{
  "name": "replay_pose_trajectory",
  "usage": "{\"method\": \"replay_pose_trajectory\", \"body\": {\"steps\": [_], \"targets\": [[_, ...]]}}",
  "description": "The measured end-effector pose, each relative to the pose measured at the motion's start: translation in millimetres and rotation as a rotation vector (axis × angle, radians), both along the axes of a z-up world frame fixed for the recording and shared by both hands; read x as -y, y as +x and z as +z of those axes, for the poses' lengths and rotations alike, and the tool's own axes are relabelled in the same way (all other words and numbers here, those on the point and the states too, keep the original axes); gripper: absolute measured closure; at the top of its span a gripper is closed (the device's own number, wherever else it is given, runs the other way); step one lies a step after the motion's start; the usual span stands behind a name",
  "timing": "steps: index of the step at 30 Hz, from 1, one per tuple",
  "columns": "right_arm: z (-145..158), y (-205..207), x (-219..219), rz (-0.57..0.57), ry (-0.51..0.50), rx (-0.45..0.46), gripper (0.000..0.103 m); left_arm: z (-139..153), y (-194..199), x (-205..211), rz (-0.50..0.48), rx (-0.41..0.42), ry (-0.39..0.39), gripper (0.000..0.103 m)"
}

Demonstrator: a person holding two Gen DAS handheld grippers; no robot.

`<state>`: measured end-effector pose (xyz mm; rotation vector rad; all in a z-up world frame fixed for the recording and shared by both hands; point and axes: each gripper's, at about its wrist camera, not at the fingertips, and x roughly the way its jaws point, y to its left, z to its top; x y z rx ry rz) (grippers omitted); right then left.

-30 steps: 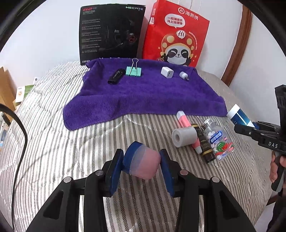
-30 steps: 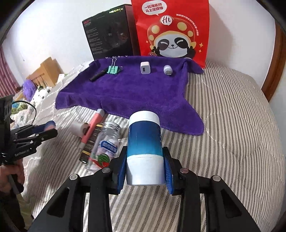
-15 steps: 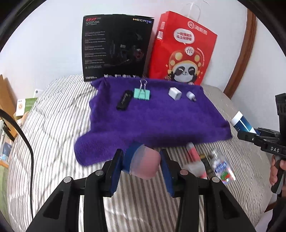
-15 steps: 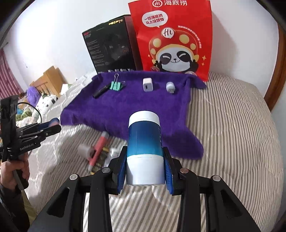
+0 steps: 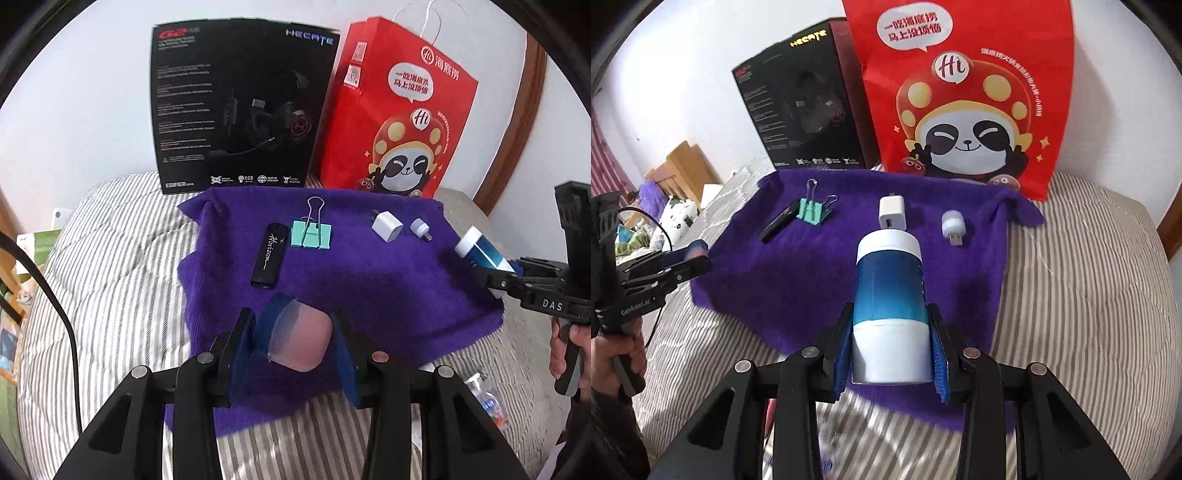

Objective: Organize rigid objects
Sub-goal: 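Carry the pink case and the blue bottle over the purple towel with both tools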

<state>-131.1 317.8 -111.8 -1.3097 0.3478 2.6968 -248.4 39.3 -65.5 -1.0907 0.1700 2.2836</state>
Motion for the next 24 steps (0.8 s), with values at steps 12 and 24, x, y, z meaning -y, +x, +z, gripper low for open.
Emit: {"method": "replay_pose_trajectory", "body": {"steps": [12, 24], "targets": [[-33.9, -51.9, -18.7, -0.015, 0.002, 0.094, 0.066, -32.1, -32.7, -18.4, -0.043, 0.062, -0.02, 0.064], [-49.5, -72.1, -18.3, 0.01, 0.098, 0.147, 0.066, -40.4, -37.7, -32.1, -0.075, 0.013, -0.142, 0.064]]}}
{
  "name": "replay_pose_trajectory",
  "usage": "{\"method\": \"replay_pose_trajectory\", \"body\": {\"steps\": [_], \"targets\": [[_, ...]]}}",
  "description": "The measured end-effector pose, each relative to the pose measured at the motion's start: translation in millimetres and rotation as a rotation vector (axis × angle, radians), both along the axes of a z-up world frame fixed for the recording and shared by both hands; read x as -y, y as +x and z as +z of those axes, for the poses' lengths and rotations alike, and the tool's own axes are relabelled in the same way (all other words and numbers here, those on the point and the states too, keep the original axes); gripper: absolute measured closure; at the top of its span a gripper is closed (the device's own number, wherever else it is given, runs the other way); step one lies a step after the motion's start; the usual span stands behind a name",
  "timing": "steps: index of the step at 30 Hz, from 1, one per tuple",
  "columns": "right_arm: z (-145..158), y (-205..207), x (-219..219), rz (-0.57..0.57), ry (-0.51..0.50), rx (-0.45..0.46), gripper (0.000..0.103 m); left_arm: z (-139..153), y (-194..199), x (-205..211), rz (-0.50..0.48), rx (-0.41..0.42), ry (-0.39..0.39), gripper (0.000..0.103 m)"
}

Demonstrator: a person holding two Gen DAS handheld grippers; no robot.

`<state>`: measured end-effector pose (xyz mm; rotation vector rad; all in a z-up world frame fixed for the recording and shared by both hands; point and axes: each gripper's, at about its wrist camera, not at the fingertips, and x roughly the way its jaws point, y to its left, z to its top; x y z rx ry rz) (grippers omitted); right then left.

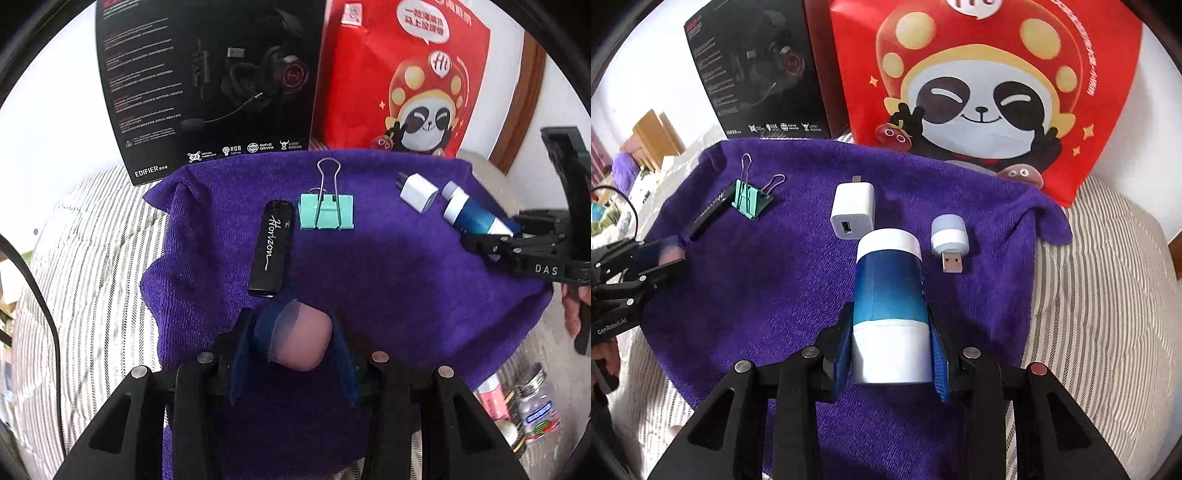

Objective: Organize rigid objects
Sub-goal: 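Carry the pink case and the blue bottle over the purple towel with both tools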

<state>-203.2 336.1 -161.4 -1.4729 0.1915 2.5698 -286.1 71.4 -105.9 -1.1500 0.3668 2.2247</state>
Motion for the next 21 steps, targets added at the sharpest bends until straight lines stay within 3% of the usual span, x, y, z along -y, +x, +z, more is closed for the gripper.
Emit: {"method": "replay_pose_trajectory", "body": {"steps": [10, 13, 16, 19, 21], "targets": [[-2.0, -4.8, 5.6, 0.063, 0.045, 0.009, 0.066, -3.1, 3.3, -5.3, -0.03, -0.024, -0.056, 0.062], [-1.9, -5.1, 2.9, 0.071, 0.027, 0.007, 0.065, -4.3, 4.1, -4.0, -0.022, -0.035, -0.073, 0.054], [-1.7, -3.8, 2.2, 0.075, 0.019, 0.014, 0.058, -5.4, 6.1, -1.3, -0.025, -0.038, -0.074, 0.051], [-2.7, 1.4, 2.2, 0.069, 0.01, 0.031, 0.042, -4.8, 10.0, 0.5, -0.026, -0.024, -0.074, 0.044], [-2.6, 7.5, 5.0, 0.076, 0.01, 0.03, 0.042, -4.2, 15.7, -1.2, -0.021, -0.049, -0.092, 0.039]]}}
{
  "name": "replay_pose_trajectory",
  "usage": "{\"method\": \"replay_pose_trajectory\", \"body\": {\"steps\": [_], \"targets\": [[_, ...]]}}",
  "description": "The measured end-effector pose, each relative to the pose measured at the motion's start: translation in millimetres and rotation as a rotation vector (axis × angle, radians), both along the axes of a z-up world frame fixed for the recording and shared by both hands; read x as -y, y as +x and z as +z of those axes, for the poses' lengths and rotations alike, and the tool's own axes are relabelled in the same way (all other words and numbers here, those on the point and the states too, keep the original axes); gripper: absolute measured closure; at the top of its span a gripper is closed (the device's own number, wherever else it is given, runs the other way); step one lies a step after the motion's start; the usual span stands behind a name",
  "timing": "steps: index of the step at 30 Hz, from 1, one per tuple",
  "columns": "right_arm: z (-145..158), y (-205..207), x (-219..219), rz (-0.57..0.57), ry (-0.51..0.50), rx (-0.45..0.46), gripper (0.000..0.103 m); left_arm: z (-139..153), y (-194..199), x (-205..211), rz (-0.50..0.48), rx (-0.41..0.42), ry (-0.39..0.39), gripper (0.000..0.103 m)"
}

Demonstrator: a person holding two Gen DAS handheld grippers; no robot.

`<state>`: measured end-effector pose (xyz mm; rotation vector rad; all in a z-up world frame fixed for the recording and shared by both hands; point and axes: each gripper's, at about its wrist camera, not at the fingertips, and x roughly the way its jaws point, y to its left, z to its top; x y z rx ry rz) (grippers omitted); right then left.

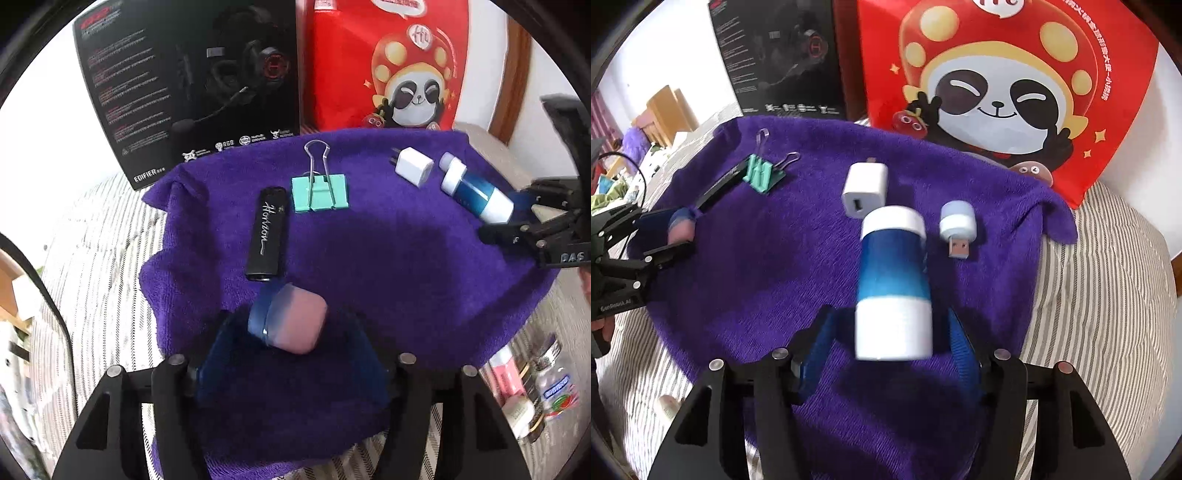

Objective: Organize rigid objects
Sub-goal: 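Carry the pink case and the blue bottle over the purple towel with both tools, then open both tools to release the pink case and blue bottle onto the towel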

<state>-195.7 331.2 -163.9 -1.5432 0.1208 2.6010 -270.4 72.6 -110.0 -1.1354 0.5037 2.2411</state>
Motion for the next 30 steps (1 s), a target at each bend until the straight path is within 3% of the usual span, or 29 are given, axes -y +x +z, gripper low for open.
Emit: {"method": "replay_pose_trajectory", "body": {"steps": [5, 8, 9, 15, 17, 20, 25, 30], "targets": [[14.4, 22.6, 4.1, -0.03, 0.016, -0.018, 0.038, 5.5, 6.1, 6.5, 0.023, -0.013, 0.022, 0.033], [29.0, 40.5, 1.9, -0.06, 0.014, -0.047, 0.034, 12.4, 19.0, 7.6, 0.022, -0.063, 0.017, 0.013], [34.5, 46.3, 1.9, -0.066, 0.005, -0.061, 0.033, 15.6, 24.2, 7.7, 0.023, -0.083, 0.01, 0.012], [64.1, 87.0, 12.2, -0.108, -0.027, -0.153, 0.014, 38.9, 60.1, 14.2, 0.04, -0.124, 0.058, 0.0], [68.3, 102.2, 15.8, -0.118, -0.038, -0.172, 0.012, 44.4, 75.1, 14.6, 0.04, -0.127, 0.07, 0.0], [64.8, 120.1, 23.0, -0.135, -0.066, -0.179, 0.0, 48.0, 94.5, 14.7, 0.035, -0.105, 0.092, 0.0], [48.5, 153.4, 26.4, -0.204, -0.15, -0.168, 0.0, 40.6, 121.8, 11.6, 0.027, -0.048, 0.116, 0.0], [34.2, 183.6, 28.9, -0.242, -0.191, -0.16, 0.0, 20.8, 141.1, 7.4, 0.041, -0.026, 0.092, 0.0]]}}
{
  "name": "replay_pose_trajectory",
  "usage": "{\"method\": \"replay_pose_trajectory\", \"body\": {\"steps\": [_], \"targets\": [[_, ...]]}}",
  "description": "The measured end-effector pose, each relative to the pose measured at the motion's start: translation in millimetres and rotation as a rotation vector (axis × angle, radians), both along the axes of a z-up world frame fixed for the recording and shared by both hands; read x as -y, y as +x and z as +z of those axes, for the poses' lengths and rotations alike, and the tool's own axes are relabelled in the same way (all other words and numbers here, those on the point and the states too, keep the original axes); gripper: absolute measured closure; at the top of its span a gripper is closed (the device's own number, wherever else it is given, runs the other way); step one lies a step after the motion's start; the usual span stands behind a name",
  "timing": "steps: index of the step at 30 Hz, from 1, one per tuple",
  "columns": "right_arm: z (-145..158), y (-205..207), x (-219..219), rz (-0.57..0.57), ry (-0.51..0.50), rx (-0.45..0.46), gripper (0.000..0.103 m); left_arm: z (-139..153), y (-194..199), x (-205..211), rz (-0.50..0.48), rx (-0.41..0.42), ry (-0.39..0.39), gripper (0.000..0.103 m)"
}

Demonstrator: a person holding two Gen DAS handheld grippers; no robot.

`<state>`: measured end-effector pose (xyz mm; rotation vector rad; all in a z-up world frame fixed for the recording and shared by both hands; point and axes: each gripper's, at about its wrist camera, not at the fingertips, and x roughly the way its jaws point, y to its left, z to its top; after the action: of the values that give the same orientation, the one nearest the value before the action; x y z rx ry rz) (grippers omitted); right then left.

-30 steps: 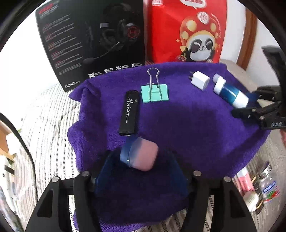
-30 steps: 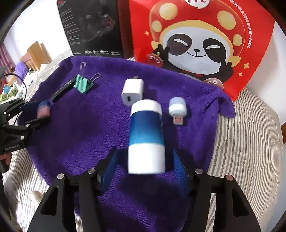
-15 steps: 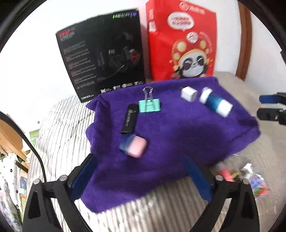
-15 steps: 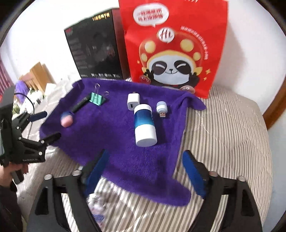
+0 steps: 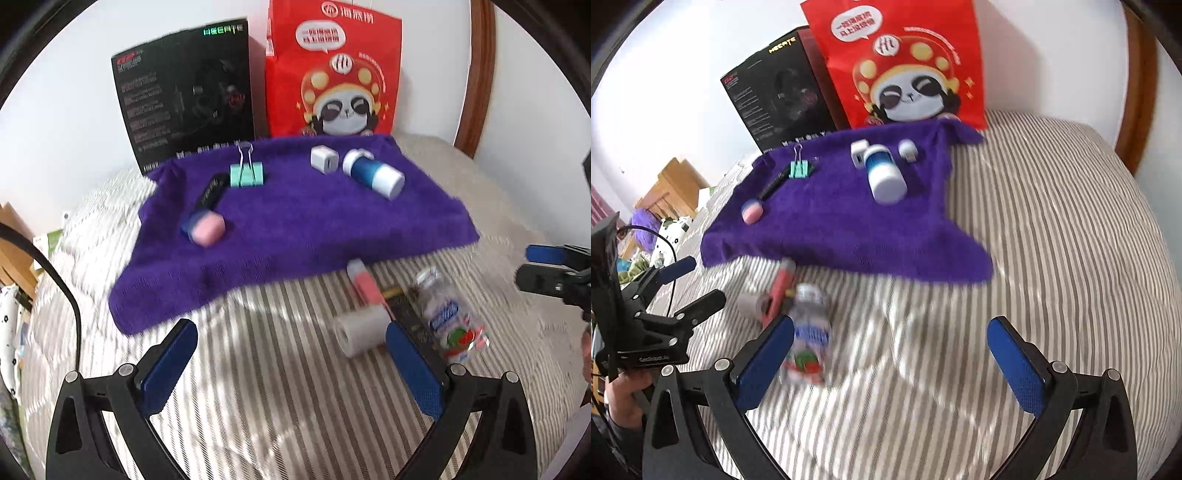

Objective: Organize rigid objects
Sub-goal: 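Open both tools to release the pink case and blue bottle onto the towel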

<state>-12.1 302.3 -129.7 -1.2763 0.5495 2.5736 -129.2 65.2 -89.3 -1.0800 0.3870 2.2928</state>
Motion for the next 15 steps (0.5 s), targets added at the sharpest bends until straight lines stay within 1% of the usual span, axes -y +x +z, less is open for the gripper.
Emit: {"method": "replay_pose_trajectory", "body": {"steps": [3, 8, 11, 13, 15], "targets": [[-6.2, 18.5, 3.9, -0.024, 0.007, 0.004, 0.0, -10.7, 6.1, -2.3, -0.005, 0.038, 0.019, 0.0], [-18.5, 42.2, 8.3, -0.053, -0.009, 0.011, 0.0, -18.4, 7.6, -12.3, 0.006, 0.064, 0.036, 0.0], [-26.7, 52.0, 11.8, -0.058, -0.021, 0.021, 0.0, -19.6, 4.4, -18.5, 0.033, 0.042, 0.014, 0.0], [-31.8, 56.4, 13.6, -0.053, -0.036, 0.024, 0.0, -22.3, -0.1, -20.8, 0.047, 0.044, 0.0, 0.0], [-37.3, 60.5, 16.0, -0.045, -0.052, 0.033, 0.0, -24.4, -3.7, -18.1, 0.069, 0.036, 0.004, 0.0]]}}
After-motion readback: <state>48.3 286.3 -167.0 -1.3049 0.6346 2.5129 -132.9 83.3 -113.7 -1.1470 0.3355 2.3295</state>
